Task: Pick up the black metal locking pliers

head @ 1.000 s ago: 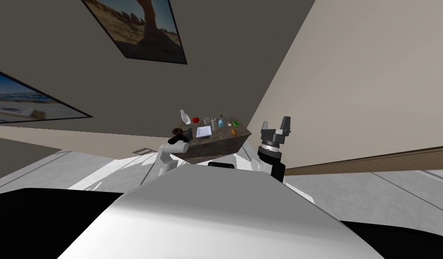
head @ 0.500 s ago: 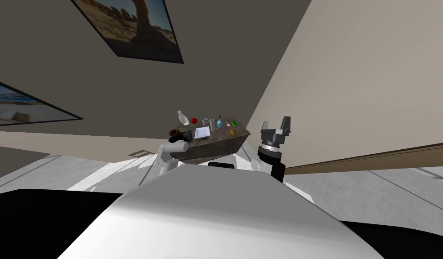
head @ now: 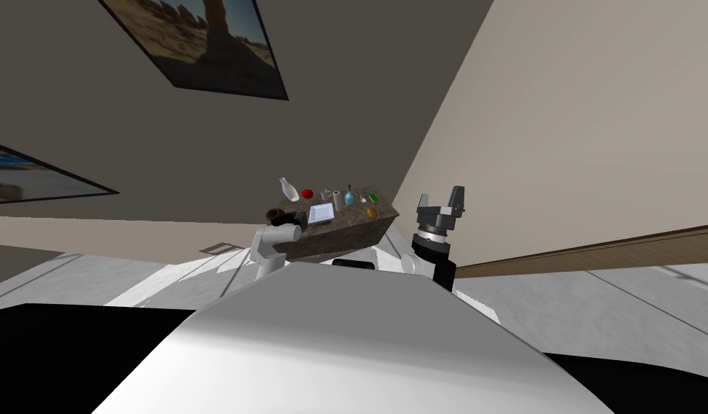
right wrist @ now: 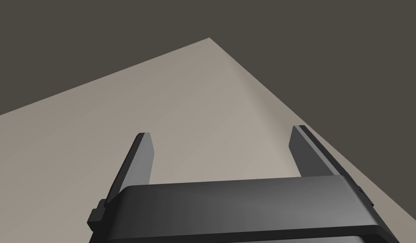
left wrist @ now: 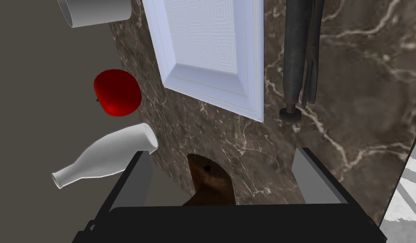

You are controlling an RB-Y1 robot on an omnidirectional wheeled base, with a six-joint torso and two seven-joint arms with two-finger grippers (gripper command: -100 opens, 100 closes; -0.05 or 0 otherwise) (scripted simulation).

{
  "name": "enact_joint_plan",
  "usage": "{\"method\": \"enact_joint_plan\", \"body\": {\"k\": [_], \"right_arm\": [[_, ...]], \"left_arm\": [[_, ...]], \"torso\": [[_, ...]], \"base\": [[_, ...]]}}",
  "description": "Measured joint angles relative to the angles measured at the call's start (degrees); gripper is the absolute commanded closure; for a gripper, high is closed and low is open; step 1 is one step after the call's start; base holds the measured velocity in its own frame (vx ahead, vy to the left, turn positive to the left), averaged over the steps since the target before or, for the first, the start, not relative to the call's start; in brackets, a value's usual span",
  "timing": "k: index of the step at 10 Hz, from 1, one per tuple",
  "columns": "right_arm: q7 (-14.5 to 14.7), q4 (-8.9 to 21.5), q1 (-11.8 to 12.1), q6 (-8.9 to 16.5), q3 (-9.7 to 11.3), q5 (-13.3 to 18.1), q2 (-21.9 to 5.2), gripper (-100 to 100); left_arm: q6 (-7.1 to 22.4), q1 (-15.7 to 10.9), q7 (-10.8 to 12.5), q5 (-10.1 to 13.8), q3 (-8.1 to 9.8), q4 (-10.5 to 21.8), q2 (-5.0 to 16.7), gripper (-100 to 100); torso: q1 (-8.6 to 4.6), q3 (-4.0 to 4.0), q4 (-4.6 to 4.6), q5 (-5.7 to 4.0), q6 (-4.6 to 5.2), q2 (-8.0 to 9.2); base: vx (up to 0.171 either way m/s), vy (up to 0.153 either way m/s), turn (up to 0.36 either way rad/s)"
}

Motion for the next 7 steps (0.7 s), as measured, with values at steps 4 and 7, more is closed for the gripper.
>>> {"method": "enact_joint_plan", "body": {"k": [4,7], "right_arm": [[0.0,0.0,0.0,0.0,0.0,0.0,0.0,0],[0.0,0.0,0.0,0.0,0.0,0.0,0.0,0]], "left_arm": [[6.03,-1.22,-0.1,-0.56,0.61,0.45,-1.87,-100],[10.24,-1.86,-0.2,-1.03,0.99,1.1,-4.87,-100]], "torso": [[0.01,-0.01,0.0,0.0,0.0,-0.01],[-0.03,-0.02,-0.01,-0.01,0.0,-0.03]], "base": [[0.032,-0.008,-0.04],[0.03,-0.011,-0.031]]}}
